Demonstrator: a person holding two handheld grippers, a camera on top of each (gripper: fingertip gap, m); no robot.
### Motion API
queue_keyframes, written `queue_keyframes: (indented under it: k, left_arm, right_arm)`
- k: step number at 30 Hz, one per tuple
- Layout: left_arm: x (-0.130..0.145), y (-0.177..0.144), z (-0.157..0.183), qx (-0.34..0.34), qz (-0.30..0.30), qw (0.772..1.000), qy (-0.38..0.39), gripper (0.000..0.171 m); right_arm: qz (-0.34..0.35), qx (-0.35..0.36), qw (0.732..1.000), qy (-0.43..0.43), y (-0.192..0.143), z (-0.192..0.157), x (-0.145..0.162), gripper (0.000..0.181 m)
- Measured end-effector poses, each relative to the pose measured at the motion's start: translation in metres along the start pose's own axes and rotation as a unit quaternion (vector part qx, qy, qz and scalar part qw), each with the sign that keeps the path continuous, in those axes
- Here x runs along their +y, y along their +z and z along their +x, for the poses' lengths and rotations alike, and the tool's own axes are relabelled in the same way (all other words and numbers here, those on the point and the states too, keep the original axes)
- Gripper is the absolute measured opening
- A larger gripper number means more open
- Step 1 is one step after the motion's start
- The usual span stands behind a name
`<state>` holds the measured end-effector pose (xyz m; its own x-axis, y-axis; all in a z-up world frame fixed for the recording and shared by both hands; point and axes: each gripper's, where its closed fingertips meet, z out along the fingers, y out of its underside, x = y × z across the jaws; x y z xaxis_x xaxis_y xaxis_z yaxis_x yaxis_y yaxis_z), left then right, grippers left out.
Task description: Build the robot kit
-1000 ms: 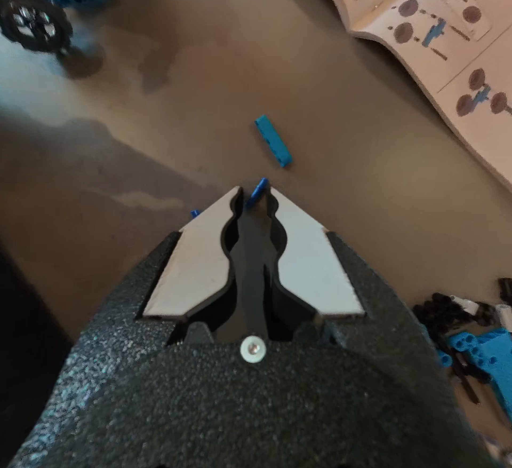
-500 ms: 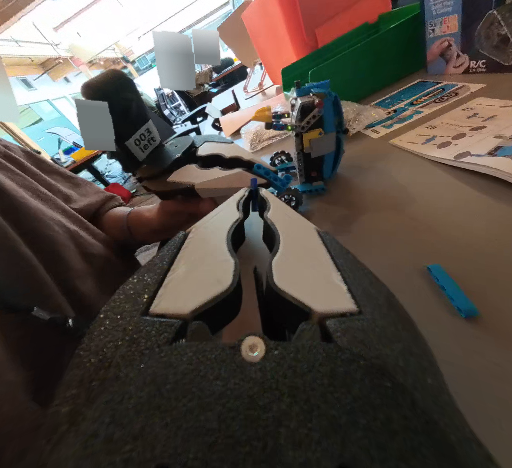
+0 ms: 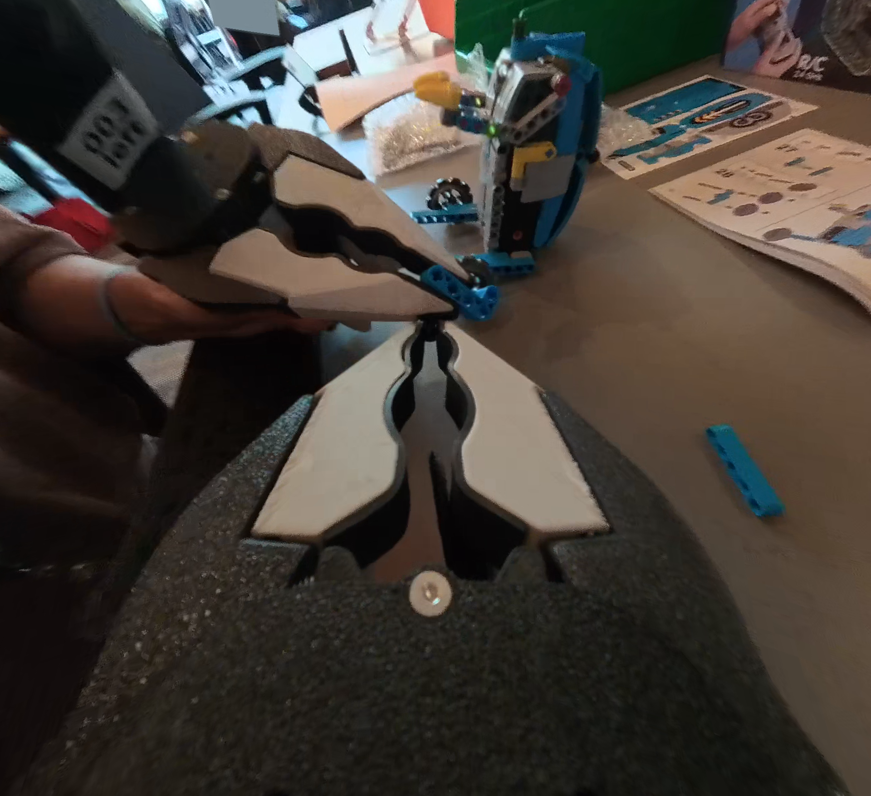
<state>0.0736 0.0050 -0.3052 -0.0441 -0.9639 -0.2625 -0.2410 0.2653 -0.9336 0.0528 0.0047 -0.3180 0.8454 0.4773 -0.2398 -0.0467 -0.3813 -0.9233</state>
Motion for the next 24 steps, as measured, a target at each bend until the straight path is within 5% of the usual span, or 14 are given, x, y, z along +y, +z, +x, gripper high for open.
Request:
queue_keyframes:
  k: [4,14,19,24]
  left_arm:
    - [0.005,0.003,-0.001,-0.012,-0.016,1.0,0.016,0.007]
    - [-0.001,-0.005,-0.021,-0.015,0.021,0.997,-0.074,0.007]
    - [0.004,0.002,-0.012,0.007,0.006,0.998,-0.065,0.007]
    - [-0.001,0.002,-0.001,0.019,0.012,0.999,-0.03,0.007]
  right_arm:
    - [-0.024,0.054,0.996,-0.066,0.001,0.006,0.004,0.004]
    - [-0.007,0.042,0.997,-0.06,-0.016,0.012,-0.003,0.004]
    - [-0.249,0.074,0.957,-0.132,-0.083,0.05,0.041,0.005]
    - [-0.566,0.026,0.823,-0.039,-0.179,0.054,0.082,0.005]
